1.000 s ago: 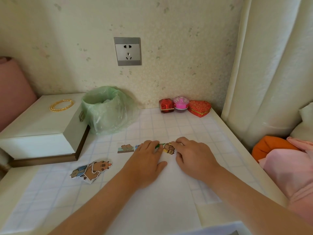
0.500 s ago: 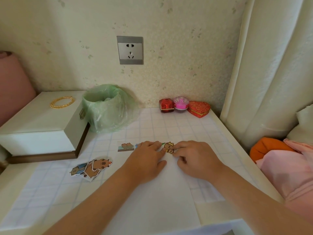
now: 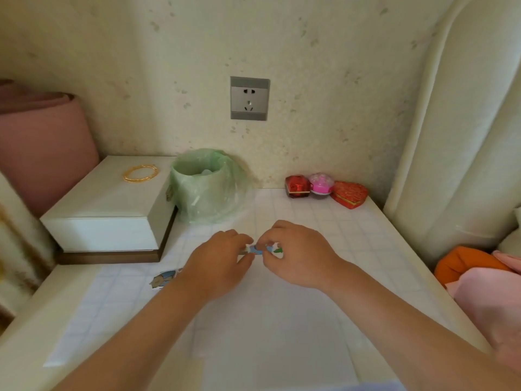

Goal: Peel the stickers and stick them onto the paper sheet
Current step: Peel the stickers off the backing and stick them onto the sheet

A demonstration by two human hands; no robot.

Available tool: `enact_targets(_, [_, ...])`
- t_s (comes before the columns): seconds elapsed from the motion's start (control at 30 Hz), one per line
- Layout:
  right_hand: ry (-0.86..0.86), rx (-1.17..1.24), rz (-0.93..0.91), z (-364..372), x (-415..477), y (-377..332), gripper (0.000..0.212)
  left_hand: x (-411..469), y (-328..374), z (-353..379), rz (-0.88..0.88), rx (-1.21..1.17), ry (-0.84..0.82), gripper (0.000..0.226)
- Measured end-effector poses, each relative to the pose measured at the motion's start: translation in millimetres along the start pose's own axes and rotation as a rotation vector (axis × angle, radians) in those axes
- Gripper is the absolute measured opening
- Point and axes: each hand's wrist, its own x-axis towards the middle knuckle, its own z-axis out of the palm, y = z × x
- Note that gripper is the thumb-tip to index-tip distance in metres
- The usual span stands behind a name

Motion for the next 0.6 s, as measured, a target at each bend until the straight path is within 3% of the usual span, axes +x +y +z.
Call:
enact_targets(0.23, [-0.161, 0.065, -0.058, 34, 26, -52, 0.030, -33, -55, -39, -0.169, -0.070, -0.051, 0.029])
enact_targets(0.47, [-0.311, -0.067, -0.004, 57, 41, -77, 0.041, -58, -92, -51, -0.159, 0.070, -0.158, 0.048])
enact_targets(0.6, [-0.333, -0.092, 0.012, 58, 46, -87, 0.033, -64, -100, -53, -0.151, 0.114, -0.247, 0.049])
